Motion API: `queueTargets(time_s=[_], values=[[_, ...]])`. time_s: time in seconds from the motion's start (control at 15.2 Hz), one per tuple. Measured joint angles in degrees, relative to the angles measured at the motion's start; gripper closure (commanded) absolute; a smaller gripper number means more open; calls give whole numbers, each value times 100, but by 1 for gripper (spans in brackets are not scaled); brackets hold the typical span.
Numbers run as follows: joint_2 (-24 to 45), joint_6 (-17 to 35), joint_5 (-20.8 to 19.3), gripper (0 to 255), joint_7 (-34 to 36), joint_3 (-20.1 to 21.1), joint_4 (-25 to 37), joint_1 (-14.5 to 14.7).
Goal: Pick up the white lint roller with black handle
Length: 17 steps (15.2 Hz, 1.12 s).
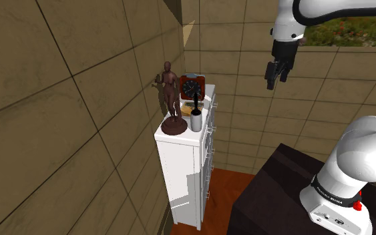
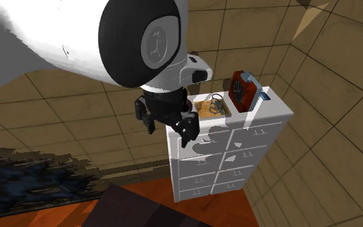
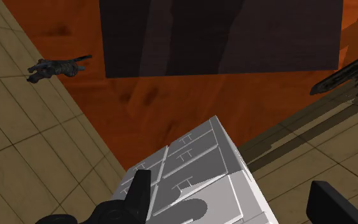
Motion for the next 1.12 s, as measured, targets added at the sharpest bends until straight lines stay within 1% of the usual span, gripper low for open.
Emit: queueTargets(time_s=[0.13, 0.33, 0.73, 1.12], values=[[63, 95, 8, 0, 48, 29, -26, 3], [403, 574, 79, 0, 368, 240, -122, 39], [1338, 1611, 60, 0, 989, 593, -95, 35], [2573, 2535, -116, 0, 1750, 980, 305, 10]])
